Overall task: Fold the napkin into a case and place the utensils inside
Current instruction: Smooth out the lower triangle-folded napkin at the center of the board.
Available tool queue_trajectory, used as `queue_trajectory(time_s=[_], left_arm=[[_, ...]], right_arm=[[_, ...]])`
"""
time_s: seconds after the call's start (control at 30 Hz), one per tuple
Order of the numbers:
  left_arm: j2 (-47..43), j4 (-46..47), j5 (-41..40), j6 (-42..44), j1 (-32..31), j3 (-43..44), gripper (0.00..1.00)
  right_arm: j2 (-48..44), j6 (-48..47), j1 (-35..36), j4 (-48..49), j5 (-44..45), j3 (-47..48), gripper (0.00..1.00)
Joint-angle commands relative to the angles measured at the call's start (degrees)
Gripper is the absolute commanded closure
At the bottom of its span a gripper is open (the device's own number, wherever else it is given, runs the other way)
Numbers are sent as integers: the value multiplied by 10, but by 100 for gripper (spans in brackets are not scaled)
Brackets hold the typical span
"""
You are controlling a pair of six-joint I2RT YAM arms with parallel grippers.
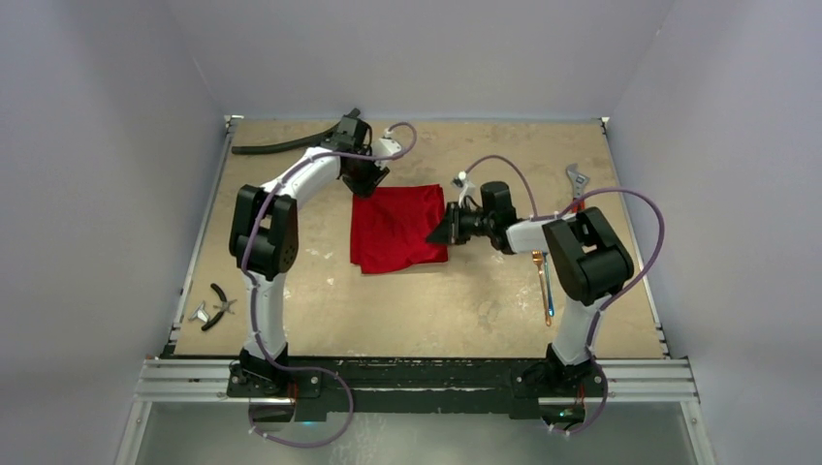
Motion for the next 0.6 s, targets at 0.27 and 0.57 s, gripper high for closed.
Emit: queue_trajectory(time_s=[0.27, 0.57], left_arm=[[36, 28, -46, 13, -35, -55, 69], [36, 32, -55, 20, -37, -57, 69]], right_arm=[[13, 30, -11, 73, -30, -72, 71], [-51, 24, -11, 65, -65, -101, 73]])
